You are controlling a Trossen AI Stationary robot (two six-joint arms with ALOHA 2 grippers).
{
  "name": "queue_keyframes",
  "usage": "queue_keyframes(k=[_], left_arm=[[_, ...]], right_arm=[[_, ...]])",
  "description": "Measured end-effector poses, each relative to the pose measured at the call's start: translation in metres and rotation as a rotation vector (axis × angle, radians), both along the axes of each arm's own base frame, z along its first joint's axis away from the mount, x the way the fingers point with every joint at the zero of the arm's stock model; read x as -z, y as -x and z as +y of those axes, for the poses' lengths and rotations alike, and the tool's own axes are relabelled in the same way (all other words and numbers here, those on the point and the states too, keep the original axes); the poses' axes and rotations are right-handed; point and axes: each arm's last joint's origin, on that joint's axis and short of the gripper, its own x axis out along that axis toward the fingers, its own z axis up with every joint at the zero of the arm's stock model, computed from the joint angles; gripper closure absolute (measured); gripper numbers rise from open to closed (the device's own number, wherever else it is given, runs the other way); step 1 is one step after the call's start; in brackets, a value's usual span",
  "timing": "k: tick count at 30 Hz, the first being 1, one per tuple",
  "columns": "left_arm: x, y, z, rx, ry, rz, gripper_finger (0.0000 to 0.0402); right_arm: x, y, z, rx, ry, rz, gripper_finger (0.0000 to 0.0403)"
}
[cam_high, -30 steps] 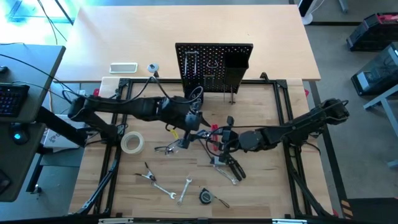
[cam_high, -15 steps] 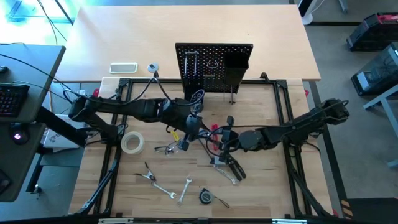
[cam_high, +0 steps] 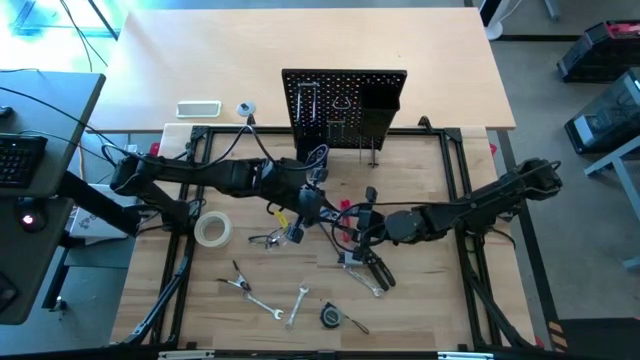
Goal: Hang tools onto peg board
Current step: Put the socket into the bottom bin on the peg board
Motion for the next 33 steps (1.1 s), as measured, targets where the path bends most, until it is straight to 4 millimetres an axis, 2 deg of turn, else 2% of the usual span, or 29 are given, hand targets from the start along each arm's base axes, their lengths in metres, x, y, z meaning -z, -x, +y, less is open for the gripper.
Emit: queue_keyframes(k=[24, 33], left_arm=[[-0.0025, -0.0015, -0.0015, 0.040, 0.042, -0.035, 0.0321], [-0.0015, -0.0011, -0.0015, 0.024, 0.021, -0.026, 0.0322]], right_arm=[[-0.0016, -0.0003, 0.0013, -0.013, 0.009, -0.010, 0.0292], [-0.0010, 0.0031, 0.0095, 0.028, 0.054, -0.006, 0.0289]])
